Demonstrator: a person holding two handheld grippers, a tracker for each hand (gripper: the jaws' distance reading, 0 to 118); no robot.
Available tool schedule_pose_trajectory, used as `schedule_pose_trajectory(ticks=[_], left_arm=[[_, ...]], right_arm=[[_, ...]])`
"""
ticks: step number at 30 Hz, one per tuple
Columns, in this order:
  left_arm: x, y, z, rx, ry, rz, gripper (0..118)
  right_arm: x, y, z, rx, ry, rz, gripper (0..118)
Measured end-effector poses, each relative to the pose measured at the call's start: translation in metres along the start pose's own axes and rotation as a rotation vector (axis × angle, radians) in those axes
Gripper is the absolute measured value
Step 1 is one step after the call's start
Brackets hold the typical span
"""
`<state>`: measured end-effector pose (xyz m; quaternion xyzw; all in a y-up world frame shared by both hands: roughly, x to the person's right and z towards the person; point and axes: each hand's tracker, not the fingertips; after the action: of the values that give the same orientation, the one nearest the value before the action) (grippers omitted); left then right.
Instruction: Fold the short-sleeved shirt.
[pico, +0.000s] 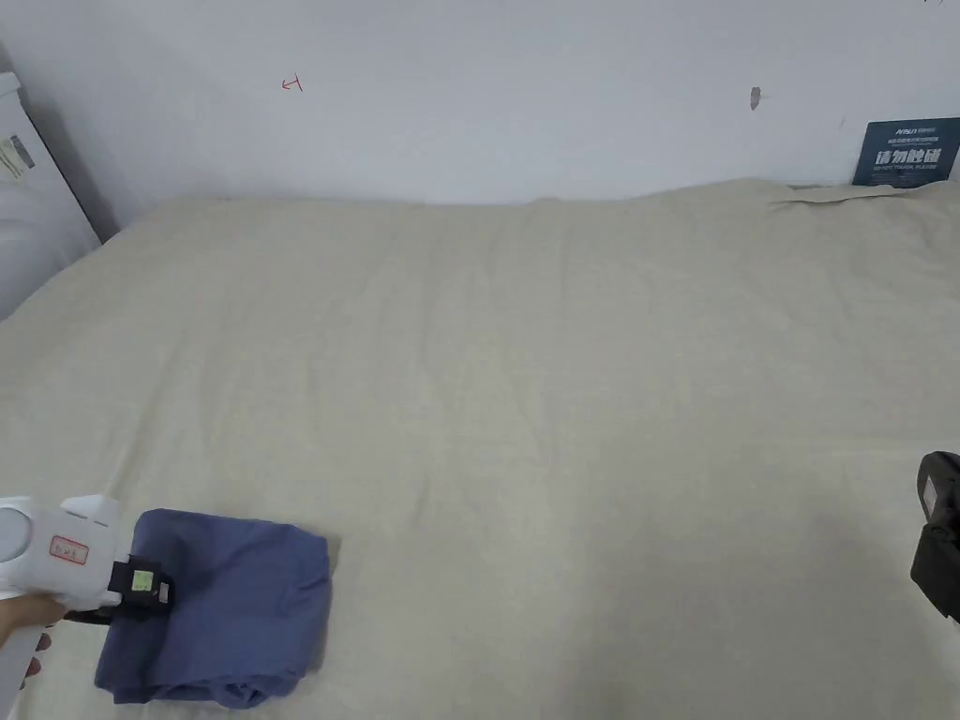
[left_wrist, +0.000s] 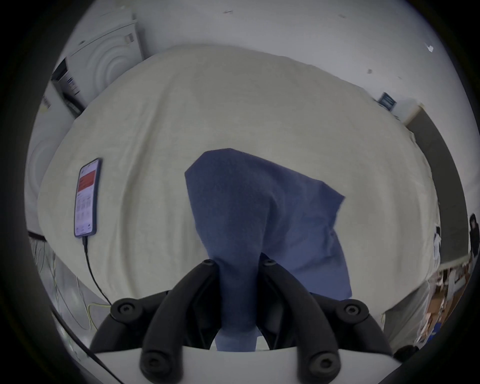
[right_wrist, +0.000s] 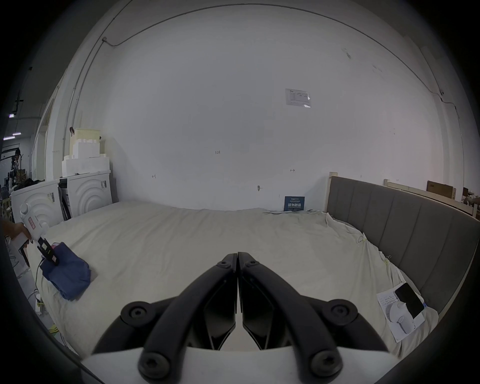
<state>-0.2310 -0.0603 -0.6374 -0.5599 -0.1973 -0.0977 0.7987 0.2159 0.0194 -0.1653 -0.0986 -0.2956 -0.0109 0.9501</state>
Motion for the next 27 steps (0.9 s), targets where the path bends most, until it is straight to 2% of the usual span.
schedule_pose_trajectory(ticks=[6,9,13,14,20,27], left_arm=[[0.007,-0.008,-0.023,0.012,0.028,0.015,23],[0.008,-0.012,-0.024,0.026,0.086,0.051,49],[0.005,-0.013,-0.014,0.077,0.116,0.105,111],[0.006,-0.014,-0.007,0.112,0.119,0.108,115],[0.03,-0.021,0.048,0.385,0.126,0.084,115],[0.088,-0.043,0.123,0.724,0.107,-0.041,116]], right_arm=[[-0.005,0.0,-0.005,-0.018,0.001,0.005,1],[-0.004,0.0,-0.005,-0.021,0.011,0.016,1],[0.0,0.001,-0.001,-0.024,0.012,0.012,1],[0.001,0.002,0.0,-0.022,0.01,0.01,1],[0.01,0.011,0.011,-0.003,0.007,0.014,1],[0.024,0.026,0.026,0.047,-0.005,0.031,1]])
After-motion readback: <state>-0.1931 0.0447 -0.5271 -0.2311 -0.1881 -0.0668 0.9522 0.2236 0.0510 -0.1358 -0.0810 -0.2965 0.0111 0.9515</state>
